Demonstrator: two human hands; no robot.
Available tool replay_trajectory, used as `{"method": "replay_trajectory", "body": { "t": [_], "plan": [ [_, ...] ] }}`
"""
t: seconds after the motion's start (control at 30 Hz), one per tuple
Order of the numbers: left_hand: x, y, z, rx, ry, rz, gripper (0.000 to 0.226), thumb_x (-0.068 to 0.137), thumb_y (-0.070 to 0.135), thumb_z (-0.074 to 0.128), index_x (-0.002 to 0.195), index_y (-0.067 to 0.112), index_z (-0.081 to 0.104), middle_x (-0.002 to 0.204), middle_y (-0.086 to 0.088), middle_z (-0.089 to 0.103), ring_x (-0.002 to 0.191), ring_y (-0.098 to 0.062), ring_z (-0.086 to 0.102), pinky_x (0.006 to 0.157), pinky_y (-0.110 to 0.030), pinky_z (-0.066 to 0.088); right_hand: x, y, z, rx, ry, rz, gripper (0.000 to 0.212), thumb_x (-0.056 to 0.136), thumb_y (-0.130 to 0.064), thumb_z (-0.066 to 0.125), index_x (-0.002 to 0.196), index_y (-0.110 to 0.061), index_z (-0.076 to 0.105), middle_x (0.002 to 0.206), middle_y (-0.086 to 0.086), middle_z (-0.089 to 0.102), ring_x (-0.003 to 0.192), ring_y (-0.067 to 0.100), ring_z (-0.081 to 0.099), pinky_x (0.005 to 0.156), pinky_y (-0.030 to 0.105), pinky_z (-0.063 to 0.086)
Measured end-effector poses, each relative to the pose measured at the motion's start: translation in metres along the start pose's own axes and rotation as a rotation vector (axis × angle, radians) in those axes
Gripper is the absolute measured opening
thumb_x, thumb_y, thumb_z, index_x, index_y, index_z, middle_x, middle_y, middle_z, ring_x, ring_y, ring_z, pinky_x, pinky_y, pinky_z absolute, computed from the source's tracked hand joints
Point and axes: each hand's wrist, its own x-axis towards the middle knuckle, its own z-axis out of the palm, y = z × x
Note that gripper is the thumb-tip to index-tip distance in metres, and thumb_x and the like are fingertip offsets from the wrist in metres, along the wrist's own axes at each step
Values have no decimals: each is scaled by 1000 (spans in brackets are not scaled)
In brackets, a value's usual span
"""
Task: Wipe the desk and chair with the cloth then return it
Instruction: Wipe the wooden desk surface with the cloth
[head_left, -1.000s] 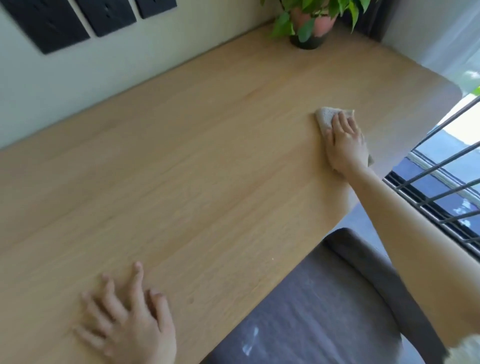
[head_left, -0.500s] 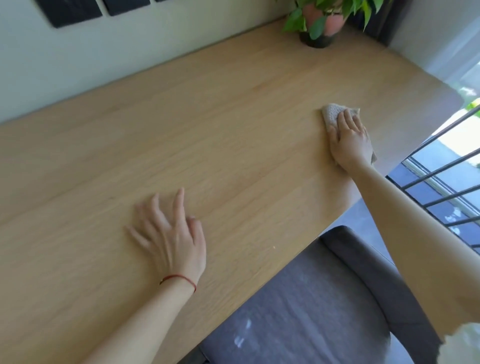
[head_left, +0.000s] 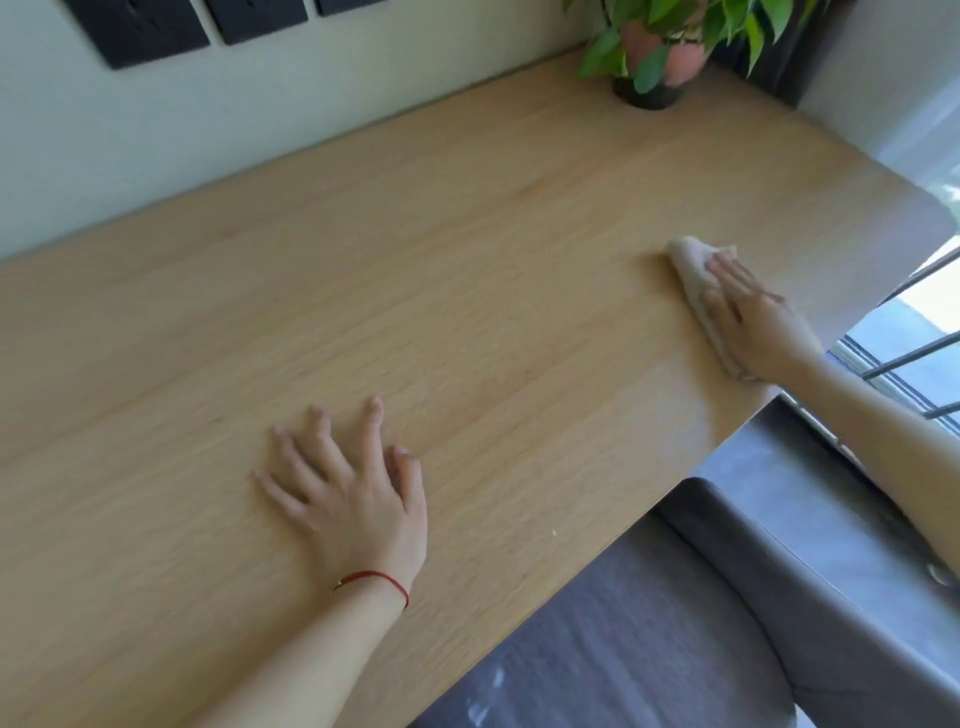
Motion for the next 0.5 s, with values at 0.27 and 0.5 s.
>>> {"method": "replay_trajectory", "body": {
  "t": [0.27, 0.5],
  "plan": [
    [1, -1, 2, 19, 2, 11, 53, 85, 40, 29, 131, 23, 50, 139, -24, 42, 135, -51, 25, 107, -70, 14, 54, -53, 21, -1, -23, 267, 53, 102, -43, 18, 150, -20, 23, 162, 0, 15, 149, 19, 11, 119, 39, 15],
    [-1, -1, 1, -29, 26, 10, 53, 85, 39, 30, 130, 21, 50, 140, -24, 40, 135, -52, 23, 107, -71, 13, -59, -141, 61, 6, -157, -446, 51, 102, -38, 27, 149, -20, 26, 159, -1, 24, 148, 16, 17, 122, 36, 16]
  ]
}}
